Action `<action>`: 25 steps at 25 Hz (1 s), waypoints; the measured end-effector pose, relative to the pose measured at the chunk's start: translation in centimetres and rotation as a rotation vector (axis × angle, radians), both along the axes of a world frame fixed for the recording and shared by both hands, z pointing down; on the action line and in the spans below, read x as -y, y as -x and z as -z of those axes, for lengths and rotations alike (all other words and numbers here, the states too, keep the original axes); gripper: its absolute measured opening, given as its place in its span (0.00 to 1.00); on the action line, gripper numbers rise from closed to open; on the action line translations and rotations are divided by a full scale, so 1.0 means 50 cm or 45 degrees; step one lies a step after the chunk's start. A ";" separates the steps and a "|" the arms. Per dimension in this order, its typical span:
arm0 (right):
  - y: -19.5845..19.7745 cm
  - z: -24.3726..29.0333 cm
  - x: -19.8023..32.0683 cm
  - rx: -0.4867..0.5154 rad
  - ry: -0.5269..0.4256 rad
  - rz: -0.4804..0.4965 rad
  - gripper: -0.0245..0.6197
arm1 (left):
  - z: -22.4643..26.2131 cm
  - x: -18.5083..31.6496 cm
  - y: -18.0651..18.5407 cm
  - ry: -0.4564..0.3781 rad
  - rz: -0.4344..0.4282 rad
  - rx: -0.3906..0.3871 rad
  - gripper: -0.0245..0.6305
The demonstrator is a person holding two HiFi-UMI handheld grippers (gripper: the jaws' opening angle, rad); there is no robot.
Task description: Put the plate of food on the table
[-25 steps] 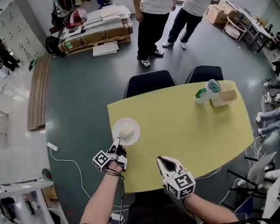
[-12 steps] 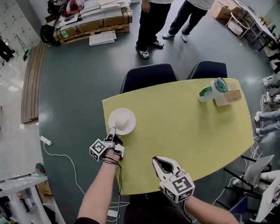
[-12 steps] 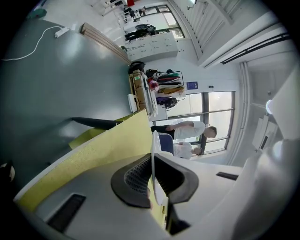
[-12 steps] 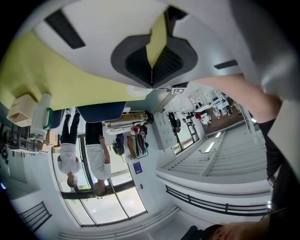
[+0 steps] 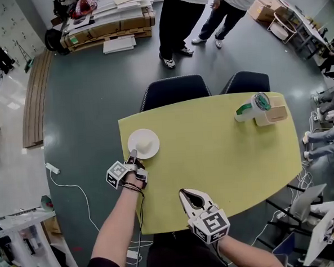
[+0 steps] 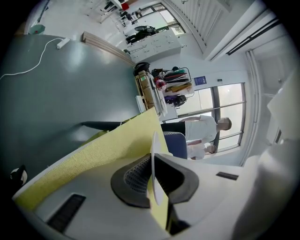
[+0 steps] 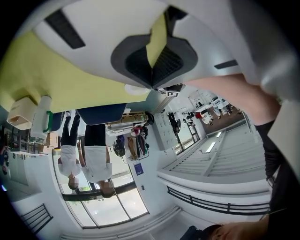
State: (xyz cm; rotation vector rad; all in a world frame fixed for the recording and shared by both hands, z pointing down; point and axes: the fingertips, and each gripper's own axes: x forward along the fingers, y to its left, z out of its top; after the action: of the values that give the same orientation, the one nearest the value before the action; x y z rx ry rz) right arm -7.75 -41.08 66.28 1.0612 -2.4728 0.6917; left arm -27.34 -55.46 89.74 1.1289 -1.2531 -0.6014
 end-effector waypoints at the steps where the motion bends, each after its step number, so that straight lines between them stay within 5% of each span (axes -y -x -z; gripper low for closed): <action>1: 0.001 0.001 0.001 0.002 -0.001 0.001 0.06 | -0.001 0.000 0.001 0.009 0.002 0.010 0.07; 7: 0.004 0.000 0.001 0.012 0.001 0.004 0.06 | -0.001 0.011 0.009 0.039 0.063 0.045 0.07; 11: 0.008 -0.001 -0.005 0.021 0.005 0.007 0.06 | 0.001 0.010 0.012 0.051 0.072 0.104 0.22; 21: 0.008 -0.007 -0.008 0.022 0.007 0.006 0.06 | 0.019 0.013 0.034 0.084 -0.008 0.567 0.29; 25: 0.003 -0.015 -0.008 0.027 0.012 0.001 0.06 | 0.018 0.012 0.048 0.084 0.008 0.650 0.29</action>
State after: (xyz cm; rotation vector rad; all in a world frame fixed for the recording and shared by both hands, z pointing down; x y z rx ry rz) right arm -7.91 -40.70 67.02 1.0545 -2.4854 0.7172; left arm -29.75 -56.05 88.86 1.2670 -1.6966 -0.2762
